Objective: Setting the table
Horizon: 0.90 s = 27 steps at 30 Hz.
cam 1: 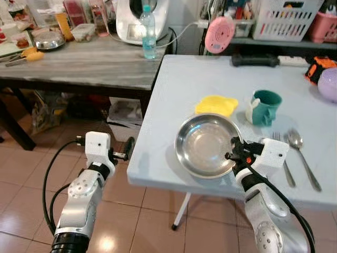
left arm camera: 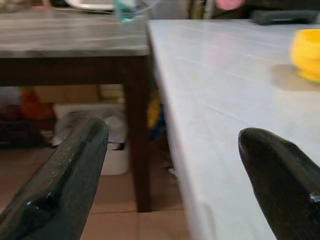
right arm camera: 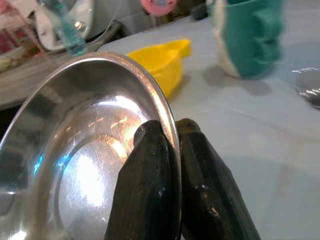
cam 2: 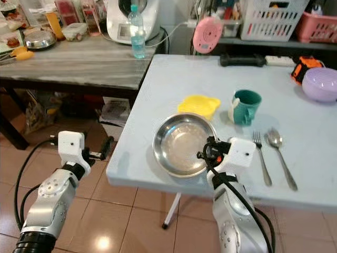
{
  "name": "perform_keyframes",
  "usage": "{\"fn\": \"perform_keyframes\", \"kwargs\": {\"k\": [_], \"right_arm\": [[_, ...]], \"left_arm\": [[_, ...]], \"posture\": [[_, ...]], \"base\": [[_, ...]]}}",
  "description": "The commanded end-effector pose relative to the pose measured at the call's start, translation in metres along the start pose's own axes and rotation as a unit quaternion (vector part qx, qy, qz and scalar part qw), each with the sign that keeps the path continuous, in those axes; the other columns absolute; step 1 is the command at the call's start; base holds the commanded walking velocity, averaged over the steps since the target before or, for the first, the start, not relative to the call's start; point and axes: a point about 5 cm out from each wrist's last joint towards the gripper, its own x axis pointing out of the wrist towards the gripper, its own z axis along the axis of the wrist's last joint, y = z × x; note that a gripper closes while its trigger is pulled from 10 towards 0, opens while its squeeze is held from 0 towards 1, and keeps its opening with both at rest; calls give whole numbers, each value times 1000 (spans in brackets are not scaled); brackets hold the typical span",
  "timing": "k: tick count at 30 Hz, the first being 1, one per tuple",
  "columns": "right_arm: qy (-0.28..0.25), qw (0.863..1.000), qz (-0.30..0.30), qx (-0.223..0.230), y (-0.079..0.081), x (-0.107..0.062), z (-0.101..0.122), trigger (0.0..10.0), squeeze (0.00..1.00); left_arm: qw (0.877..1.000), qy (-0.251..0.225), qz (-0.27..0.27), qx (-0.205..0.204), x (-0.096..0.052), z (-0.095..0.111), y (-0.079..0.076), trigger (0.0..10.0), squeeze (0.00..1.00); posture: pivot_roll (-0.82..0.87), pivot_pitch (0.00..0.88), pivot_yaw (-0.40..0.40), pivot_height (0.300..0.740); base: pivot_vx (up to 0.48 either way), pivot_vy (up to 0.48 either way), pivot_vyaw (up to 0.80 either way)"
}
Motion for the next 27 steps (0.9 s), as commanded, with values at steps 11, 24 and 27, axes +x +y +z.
{"fn": "perform_keyframes", "kwargs": {"k": [11, 24, 27], "right_arm": [[-17, 1000, 6, 2, 6, 1, 5, 10000, 0], [-23, 1000, 2, -4, 5, 1, 7, 10000, 0], [-23, 1000, 1, -4, 4, 1, 7, 10000, 0]], "left_arm": [[1000, -5, 5, 15, 2, 4, 6, 10000, 0], [1000, -10, 0, 18, 5, 4, 1, 10000, 0], [1000, -10, -3, 18, 5, 4, 0, 10000, 0]], "posture": [[-158, 2, 64, 740], [-156, 2, 60, 740], [-159, 1, 60, 740]], "base": [[0, 480, 0], [0, 480, 0], [0, 480, 0]]}}
